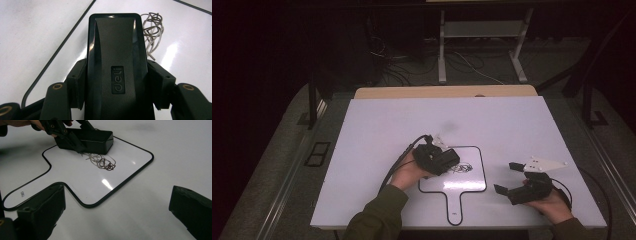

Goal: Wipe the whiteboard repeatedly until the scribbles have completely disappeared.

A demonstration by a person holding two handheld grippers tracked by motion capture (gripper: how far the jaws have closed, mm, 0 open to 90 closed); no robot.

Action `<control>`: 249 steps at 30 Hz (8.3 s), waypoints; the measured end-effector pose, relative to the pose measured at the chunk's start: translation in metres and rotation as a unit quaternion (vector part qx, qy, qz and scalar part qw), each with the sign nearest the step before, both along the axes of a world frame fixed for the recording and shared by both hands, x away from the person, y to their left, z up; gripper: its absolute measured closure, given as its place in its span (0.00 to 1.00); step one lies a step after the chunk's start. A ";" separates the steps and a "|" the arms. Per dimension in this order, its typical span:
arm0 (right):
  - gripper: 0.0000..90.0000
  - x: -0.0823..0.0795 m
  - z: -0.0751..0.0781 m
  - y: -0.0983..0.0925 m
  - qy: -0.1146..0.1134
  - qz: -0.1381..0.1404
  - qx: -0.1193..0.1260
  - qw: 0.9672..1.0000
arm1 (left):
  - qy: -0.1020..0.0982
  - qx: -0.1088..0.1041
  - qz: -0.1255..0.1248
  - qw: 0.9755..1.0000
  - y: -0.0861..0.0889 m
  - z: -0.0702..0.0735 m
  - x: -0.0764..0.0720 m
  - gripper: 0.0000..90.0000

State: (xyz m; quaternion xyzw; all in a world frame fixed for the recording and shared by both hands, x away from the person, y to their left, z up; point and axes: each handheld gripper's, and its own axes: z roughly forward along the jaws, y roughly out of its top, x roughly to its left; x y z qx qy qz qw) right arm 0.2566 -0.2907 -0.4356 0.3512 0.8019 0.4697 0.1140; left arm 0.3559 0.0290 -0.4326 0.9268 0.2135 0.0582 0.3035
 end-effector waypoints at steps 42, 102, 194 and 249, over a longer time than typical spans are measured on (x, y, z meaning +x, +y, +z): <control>0.00 0.000 0.000 0.000 -0.001 0.001 -0.001 1.000 | -0.010 0.018 0.018 1.000 0.011 0.002 0.006 0.44; 0.00 0.000 0.000 -0.001 -0.004 0.001 0.000 1.000 | -0.039 0.029 0.021 0.999 0.020 0.010 -0.004 0.44; 0.00 0.001 0.000 0.000 -0.003 -0.001 -0.004 1.000 | -0.012 0.030 -0.010 0.999 -0.015 0.007 -0.010 0.44; 0.00 0.001 0.001 -0.003 -0.005 -0.003 0.003 1.000 | -0.020 0.055 -0.026 0.998 -0.053 0.009 0.021 0.44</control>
